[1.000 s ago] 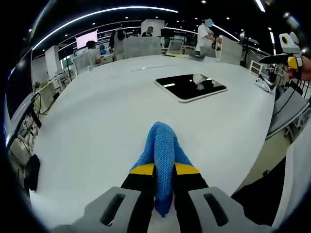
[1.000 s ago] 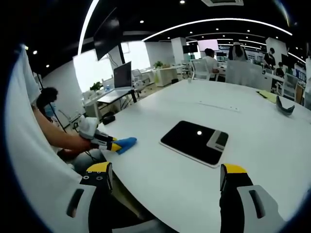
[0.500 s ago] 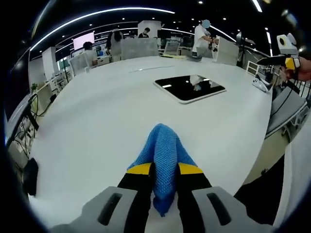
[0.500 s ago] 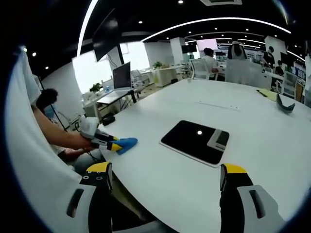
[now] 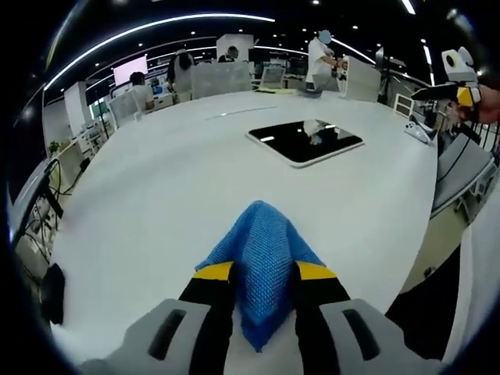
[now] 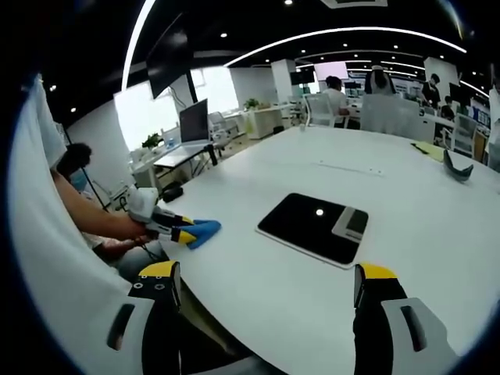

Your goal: Wipe the mirror surface with the cleaning cloth until all visible marks leave the cleaned area.

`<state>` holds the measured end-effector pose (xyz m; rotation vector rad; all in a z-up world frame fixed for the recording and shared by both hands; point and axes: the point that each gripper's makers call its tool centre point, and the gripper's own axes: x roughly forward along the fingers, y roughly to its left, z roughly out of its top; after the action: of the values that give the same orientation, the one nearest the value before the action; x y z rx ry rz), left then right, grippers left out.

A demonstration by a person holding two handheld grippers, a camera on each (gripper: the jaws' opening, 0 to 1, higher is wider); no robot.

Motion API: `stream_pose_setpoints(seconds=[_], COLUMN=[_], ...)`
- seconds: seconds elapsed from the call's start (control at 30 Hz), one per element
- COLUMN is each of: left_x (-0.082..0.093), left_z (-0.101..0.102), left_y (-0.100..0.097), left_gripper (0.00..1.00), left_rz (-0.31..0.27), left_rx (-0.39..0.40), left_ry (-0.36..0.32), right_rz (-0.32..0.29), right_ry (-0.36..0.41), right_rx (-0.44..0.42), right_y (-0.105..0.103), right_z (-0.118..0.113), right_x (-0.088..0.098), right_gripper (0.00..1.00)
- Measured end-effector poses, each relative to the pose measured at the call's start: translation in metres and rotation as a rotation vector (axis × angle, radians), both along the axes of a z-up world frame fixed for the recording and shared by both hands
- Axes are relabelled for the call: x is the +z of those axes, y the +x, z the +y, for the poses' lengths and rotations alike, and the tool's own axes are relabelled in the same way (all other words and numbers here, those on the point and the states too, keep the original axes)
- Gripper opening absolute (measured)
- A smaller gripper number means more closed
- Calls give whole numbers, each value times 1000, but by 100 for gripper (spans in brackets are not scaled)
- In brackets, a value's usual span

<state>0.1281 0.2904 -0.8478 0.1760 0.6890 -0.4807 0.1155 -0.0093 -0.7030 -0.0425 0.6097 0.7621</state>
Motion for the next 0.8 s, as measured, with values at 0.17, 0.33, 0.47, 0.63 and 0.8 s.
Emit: stream_pose_setpoints(seconds=[0.17,0.33,0.47,0.63,0.8], left_x=[0,0,-1,0,-2], left_z=[3,4,6,14,31], left_y=[2,5,8,15,28], left_gripper=[33,38,43,57,78], left_rz=[-7,-9,-20,-42,-17], left_rx=[-14,-59,-88,-51,16], left_ry=[-4,-20,-23,1,-48], right_rz=[5,6,3,8,14], right_ry=[-1,0,1,-3,-13], right_rx=[1,4,-1,-9,-12], right_y=[1,2,3,2,1], right_z=[1,2,1,-2,-5], right_x=[-1,-2,-1,-2,-3], right_gripper=[91,91,91,91,91])
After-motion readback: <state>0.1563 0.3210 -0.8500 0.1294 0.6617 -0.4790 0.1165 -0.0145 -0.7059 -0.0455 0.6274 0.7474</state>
